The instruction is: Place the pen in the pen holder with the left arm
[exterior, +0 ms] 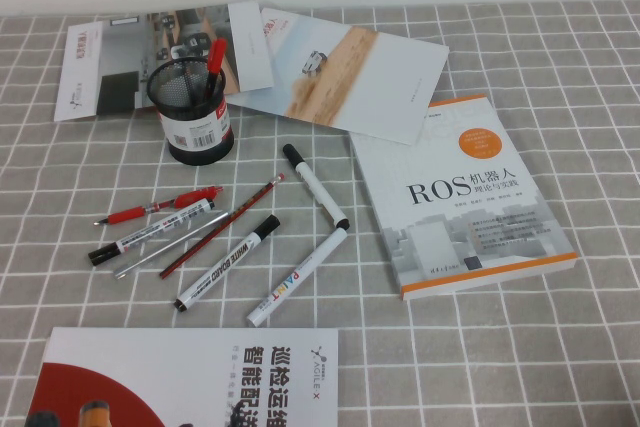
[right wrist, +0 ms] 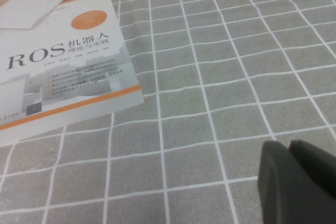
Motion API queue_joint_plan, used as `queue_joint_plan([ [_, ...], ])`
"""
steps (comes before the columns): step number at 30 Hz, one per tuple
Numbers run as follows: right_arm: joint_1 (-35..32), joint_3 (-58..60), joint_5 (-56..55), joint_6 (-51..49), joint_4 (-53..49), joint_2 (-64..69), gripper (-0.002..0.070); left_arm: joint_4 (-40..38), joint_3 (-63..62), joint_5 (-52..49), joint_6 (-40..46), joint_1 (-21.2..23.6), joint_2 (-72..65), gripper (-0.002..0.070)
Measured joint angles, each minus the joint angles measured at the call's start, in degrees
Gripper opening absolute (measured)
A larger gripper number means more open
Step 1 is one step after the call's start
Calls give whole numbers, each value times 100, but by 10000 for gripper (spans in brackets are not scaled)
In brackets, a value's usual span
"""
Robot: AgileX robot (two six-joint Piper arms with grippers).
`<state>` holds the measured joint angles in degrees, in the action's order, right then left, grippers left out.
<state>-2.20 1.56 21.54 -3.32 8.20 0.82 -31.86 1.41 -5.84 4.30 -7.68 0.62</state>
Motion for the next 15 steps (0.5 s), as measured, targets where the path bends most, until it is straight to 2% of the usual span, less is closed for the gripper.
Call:
queue_joint_plan([
  [8, 0, 0, 0, 0, 0, 0, -15, -161, -114, 276, -23, 0, -62, 0],
  [11, 0, 0, 0, 0, 0, 0, -15, -162, -655, 162, 2, 0, -654, 0],
  [15, 0, 0, 0, 0, 0, 0, -15, 148, -1845, -684, 158, 0, -1944, 0],
])
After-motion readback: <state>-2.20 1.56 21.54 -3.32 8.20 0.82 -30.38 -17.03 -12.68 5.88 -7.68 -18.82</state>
